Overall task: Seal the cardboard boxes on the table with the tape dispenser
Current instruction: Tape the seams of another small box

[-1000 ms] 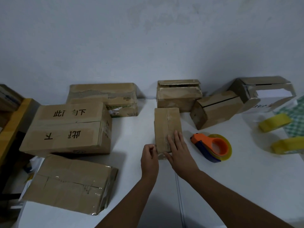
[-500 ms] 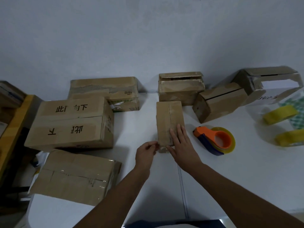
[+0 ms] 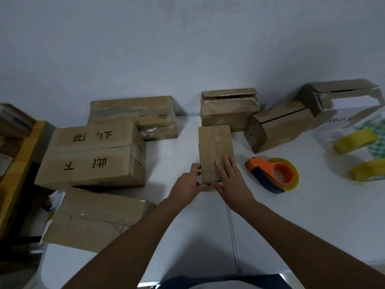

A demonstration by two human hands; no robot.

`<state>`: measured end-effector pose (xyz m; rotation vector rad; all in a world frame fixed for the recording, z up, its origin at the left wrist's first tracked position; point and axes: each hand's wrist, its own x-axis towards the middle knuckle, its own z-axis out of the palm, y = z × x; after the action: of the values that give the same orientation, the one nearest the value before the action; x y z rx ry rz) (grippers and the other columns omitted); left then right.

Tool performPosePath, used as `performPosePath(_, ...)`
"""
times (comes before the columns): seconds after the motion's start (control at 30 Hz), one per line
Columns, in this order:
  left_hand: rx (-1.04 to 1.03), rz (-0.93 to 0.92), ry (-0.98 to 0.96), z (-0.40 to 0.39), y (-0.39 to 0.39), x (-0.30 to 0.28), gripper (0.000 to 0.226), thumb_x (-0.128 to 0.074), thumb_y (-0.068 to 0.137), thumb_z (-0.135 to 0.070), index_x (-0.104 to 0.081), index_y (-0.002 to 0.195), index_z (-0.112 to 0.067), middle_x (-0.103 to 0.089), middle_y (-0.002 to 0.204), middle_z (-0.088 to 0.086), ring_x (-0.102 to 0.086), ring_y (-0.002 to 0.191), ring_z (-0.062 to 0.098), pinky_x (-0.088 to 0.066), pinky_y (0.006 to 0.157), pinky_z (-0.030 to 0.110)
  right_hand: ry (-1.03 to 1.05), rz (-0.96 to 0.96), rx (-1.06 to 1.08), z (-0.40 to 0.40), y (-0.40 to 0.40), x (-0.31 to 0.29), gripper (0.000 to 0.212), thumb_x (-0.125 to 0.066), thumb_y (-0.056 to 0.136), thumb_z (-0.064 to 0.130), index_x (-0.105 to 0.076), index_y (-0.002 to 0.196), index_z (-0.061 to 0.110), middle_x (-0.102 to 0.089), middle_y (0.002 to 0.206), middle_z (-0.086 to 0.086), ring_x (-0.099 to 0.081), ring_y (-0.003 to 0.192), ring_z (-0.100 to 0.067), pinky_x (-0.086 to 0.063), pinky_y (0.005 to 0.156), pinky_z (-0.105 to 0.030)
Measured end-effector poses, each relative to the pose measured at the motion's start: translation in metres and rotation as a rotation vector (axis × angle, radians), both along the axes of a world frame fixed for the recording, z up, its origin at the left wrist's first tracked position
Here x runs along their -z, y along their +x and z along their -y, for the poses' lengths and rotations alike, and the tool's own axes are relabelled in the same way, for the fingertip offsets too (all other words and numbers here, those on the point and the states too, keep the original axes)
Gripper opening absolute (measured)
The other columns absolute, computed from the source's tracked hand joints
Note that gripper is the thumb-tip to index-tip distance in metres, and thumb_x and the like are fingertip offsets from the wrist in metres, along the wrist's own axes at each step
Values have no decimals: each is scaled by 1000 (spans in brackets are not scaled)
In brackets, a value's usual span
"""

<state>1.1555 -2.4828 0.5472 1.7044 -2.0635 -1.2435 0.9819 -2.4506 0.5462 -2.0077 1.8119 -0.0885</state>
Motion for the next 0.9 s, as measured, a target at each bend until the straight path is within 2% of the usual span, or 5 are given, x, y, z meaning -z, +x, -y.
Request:
performPosePath(0.17, -34, 72, 91, -3, -22, 9, 103, -73, 87, -41, -3, 157, -15, -52, 142, 14, -61, 116, 33, -52, 96, 42, 66, 120, 1, 1, -3, -16, 66, -39, 102, 41, -6, 155, 20, 16, 162, -4, 21, 147, -18, -2, 123, -38)
performPosePath(0.33, 58, 116, 61, 6, 14, 3, 69, -54, 98, -7, -18, 157, -16, -2, 166, 7, -51, 132, 24, -45, 104, 32, -66, 539, 236, 4, -24, -37, 46, -57, 96, 19, -43, 139, 24, -49, 135, 1, -46, 128, -19, -43, 106, -41)
performPosePath(0.57, -15, 41, -69, 19, 14, -30, 53, -46, 104, -31, -30, 153, -21, -10, 164, 3, -44, 136, 26, -42, 109, 40, -41, 607, 409, 11, 10, -30, 65, -74, 81, 6, -43, 137, 17, -38, 135, -6, -51, 112, -15, -51, 94, -28)
performPosePath(0.7, -89, 331, -114, 22, 22, -29, 63, -41, 98, -57, -22, 150, -28, -1, 163, 7, -29, 141, 38, -32, 114, 48, 244, 965, 410, 17, 45, -35, 49, -65, 92, 15, -41, 126, 41, -59, 120, 7, -64, 97, -4, -54, 78, -19)
performPosePath(0.9, 27, 531, -170, 33, 34, -31, 85, -52, 97, -48, 1, 157, -21, 12, 164, 7, 7, 150, 36, -7, 121, 54, 245, 892, 470, 16, 50, -30, 29, -55, 98, 16, -57, 126, 23, -60, 125, 4, -61, 104, -8, -51, 85, -20)
